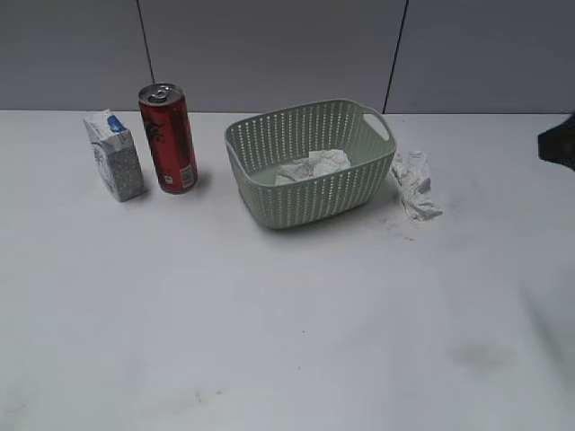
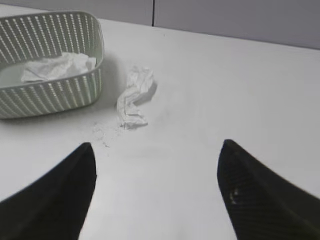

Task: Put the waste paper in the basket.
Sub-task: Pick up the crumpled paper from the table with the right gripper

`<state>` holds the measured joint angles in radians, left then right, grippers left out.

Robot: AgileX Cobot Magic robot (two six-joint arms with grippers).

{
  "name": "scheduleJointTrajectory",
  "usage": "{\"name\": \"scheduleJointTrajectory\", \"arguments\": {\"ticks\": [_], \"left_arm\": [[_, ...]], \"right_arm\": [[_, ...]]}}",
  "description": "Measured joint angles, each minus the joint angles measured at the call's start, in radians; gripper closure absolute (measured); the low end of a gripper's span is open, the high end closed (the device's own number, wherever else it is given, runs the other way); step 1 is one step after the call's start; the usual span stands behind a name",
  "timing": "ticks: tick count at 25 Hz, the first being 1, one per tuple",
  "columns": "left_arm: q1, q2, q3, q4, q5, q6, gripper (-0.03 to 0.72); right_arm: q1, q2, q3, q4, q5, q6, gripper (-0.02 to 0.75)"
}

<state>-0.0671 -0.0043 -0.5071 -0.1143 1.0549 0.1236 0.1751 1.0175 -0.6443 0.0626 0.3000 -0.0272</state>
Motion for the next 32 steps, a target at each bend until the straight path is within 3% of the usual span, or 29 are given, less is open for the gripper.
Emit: {"name": "scheduleJointTrajectory", "arguments": {"ticks": [9,20,32], "left_arm": [[0.000,0.000,0.002,0.005,-0.001,-0.010,0.109],[0.000,0.000,0.005,0.006,-0.001,-0.010,0.113],[0.000,0.000,0.005,0.006,-0.001,-0.010,0.118]], "right_arm": [[0.000,0.526,-0.399,0.022,0.202,-0.001,0.167],[0.000,0.970,-0.756,0.255,0.258,0.081,0.167],[0.000,1.156,-0.855,0.241,0.241,0.141,0.167]]}}
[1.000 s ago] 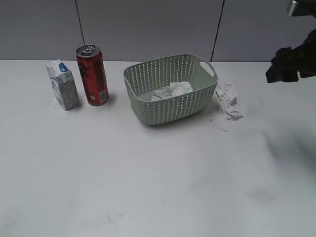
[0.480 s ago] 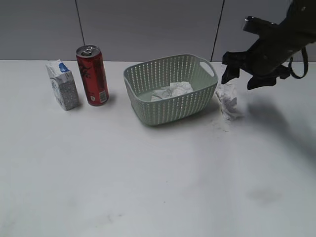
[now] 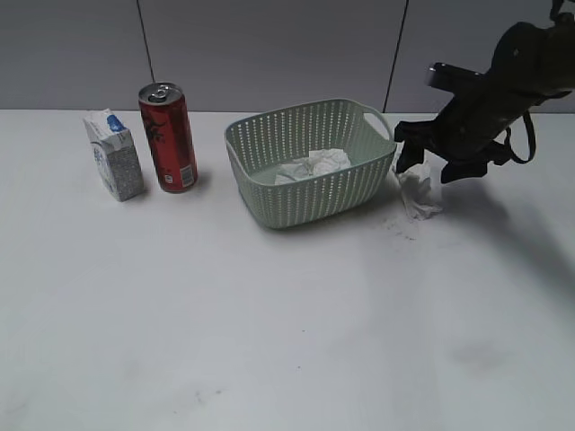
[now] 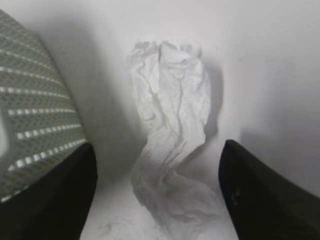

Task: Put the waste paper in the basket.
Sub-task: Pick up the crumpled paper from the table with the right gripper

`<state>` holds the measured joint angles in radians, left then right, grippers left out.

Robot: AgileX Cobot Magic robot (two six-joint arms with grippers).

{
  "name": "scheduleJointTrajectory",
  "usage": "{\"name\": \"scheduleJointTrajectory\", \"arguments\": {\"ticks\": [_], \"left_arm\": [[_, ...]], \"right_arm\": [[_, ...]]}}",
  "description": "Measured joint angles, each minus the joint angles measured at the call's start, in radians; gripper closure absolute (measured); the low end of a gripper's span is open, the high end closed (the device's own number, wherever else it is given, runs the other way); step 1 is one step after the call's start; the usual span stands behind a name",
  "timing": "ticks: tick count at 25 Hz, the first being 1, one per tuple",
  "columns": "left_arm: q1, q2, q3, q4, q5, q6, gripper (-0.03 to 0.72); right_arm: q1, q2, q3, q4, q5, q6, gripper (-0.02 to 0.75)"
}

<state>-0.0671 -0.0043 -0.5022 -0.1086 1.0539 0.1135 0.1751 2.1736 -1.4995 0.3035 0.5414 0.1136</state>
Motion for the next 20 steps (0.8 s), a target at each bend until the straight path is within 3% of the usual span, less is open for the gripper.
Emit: {"name": "scheduleJointTrajectory", "arguments": {"ticks": [7,11,13,17,20], "left_arm": [[0.000,0.000,0.000,0.000,0.000,0.000,0.118],[0.002,0.000,0.000,0.000,-0.001,0.000,0.119],[0.003,0.000,0.000,0.000,-0.001,0.000,0.121],[0.003,0.000,0.000,0.000,-0.001,-0.001,0.126],[0.003,0.000,0.000,0.000,-0.001,-0.001,0.127]], "right_arm": [[0.000,0.053,-0.007,-0.046,-0.016,0.022,0.172],[0.000,0.064,-0.009,-0.060,-0.025,0.022,0.237],[0.000,0.064,-0.009,-0.061,-0.026,0.022,0.334],[0.000,0.067,-0.009,-0.062,-0.016,0.022,0.646],[0.000,0.063,-0.009,-0.062,-0.005,0.022,0.728]]}}
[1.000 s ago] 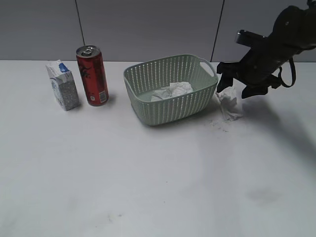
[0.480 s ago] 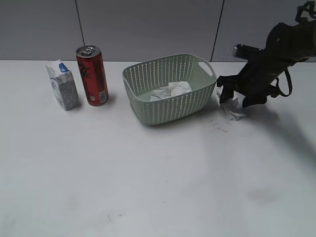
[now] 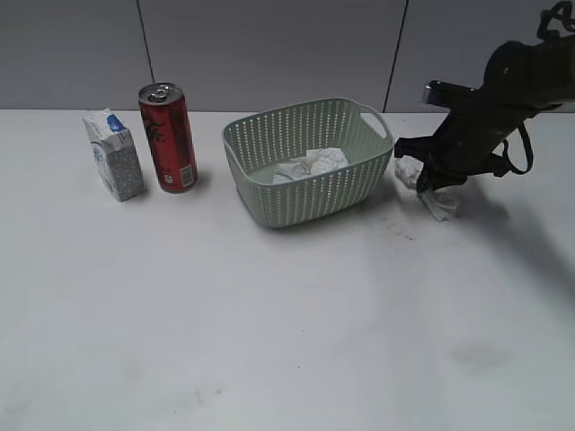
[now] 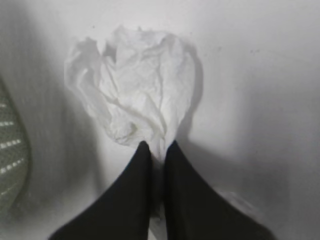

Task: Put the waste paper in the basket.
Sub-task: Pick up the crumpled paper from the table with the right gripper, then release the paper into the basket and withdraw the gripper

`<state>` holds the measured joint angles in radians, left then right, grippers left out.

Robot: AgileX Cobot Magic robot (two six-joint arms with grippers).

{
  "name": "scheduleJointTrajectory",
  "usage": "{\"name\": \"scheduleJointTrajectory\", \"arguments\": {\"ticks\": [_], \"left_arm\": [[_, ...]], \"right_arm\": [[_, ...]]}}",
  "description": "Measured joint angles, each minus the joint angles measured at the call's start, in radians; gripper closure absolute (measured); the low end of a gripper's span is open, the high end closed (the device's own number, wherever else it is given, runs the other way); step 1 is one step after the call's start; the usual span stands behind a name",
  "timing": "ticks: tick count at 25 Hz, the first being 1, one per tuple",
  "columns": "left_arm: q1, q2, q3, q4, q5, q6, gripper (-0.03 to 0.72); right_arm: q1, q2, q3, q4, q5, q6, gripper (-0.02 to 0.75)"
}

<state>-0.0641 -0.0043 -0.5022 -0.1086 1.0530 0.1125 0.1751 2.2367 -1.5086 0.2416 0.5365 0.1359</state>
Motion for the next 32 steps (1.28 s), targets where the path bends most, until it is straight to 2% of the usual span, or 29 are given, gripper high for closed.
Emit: {"name": "scheduleJointTrajectory", "arguments": {"ticks": [13,17,22,28,32], "left_arm": [[0.000,0.000,0.000,0.000,0.000,0.000,0.129],[0.000,0.000,0.000,0.000,0.000,0.000,0.137],[0.000,0.000,0.000,0.000,0.000,0.000,0.140],[0.000,0.000,0.000,0.000,0.000,0.000,0.143],[0.000,0.000,0.000,0.000,0.000,0.000,0.143]], "right_arm": [[0.000,-0.288,0.000,0.000,0.085,0.001,0.741],[0.017,-0.358,0.000,0.016,0.077,-0.062,0.742],[0.136,-0.360,-0.004,0.033,-0.003,-0.157,0.742],[0.302,-0.296,-0.004,-0.004,-0.283,-0.177,0.742],[0.361,-0.219,-0.004,-0.044,-0.417,-0.179,0.733]]}}
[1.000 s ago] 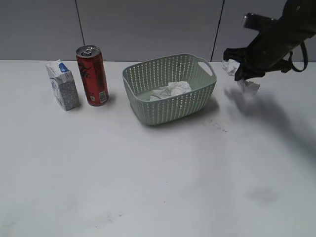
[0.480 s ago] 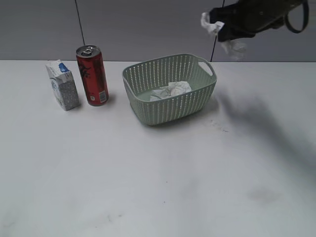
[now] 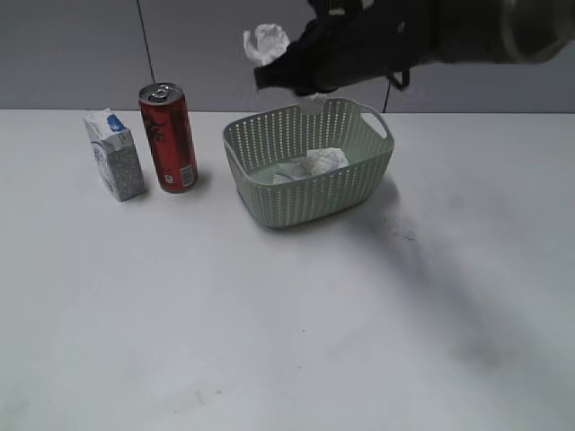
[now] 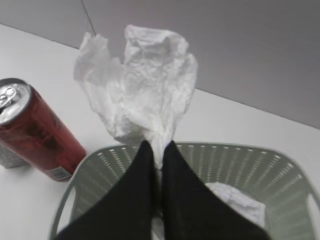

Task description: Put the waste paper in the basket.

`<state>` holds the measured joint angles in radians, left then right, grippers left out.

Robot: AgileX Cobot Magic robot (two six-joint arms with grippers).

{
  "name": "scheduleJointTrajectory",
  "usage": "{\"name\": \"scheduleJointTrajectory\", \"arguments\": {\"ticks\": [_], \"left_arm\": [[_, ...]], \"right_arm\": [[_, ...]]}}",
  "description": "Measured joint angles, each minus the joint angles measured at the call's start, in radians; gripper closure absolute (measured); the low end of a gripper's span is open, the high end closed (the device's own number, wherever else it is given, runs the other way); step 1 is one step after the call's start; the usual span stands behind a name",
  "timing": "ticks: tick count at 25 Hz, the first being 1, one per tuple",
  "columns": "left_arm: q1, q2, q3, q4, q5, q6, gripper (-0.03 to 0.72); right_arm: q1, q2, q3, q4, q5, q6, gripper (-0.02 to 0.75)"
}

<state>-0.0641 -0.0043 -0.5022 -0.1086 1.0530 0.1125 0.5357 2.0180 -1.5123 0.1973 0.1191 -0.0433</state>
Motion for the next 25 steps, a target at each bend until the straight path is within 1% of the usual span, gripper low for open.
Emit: {"name": "scheduleJointTrajectory", "arguments": {"ticks": [1,2,4,5,7,8,9,12,15,18,21,23,25], "left_arm": [[0.000,0.000,0.000,0.000,0.000,0.000,0.143],[0.000,0.000,0.000,0.000,0.000,0.000,0.143],[0.000,0.000,0.000,0.000,0.000,0.000,0.145],[0.000,0.000,0.000,0.000,0.000,0.000,0.146],[0.000,0.000,0.000,0.000,0.000,0.000,0.147],[0.000,0.000,0.000,0.000,0.000,0.000,0.147],[0.000,0.000,0.000,0.000,0.000,0.000,0.147],[0.000,0.000,0.000,0.000,0.000,0.000,0.147],[0.000,0.000,0.000,0.000,0.000,0.000,0.151],[0.000,0.000,0.000,0.000,0.000,0.000,0.151],[0.000,0.000,0.000,0.000,0.000,0.000,0.152],[0.000,0.000,0.000,0.000,0.000,0.000,0.153],[0.000,0.000,0.000,0.000,0.000,0.000,0.153]], "right_arm": [[0.008,0.023,-0.001,-0.022,-0.013,0.000,0.719],[0.013,0.046,-0.001,-0.054,-0.017,0.000,0.689],[0.016,0.084,-0.001,-0.126,-0.009,-0.001,0.577],[0.016,0.101,-0.001,-0.151,0.000,-0.001,0.486],[0.016,0.121,-0.001,-0.197,0.015,-0.001,0.263],[0.016,0.127,-0.001,-0.208,0.021,-0.003,0.190],[0.016,0.130,-0.001,-0.218,0.027,-0.003,0.148],[0.016,0.129,-0.001,-0.229,0.033,-0.003,0.117],[0.016,0.113,-0.001,-0.242,0.041,-0.003,0.113],[0.008,0.070,-0.017,-0.245,0.081,0.010,0.113],[-0.026,0.025,-0.076,-0.247,0.184,0.028,0.113],[-0.073,0.008,-0.125,-0.247,0.306,0.043,0.113],[-0.140,0.005,-0.177,-0.248,0.449,0.091,0.113]]}}
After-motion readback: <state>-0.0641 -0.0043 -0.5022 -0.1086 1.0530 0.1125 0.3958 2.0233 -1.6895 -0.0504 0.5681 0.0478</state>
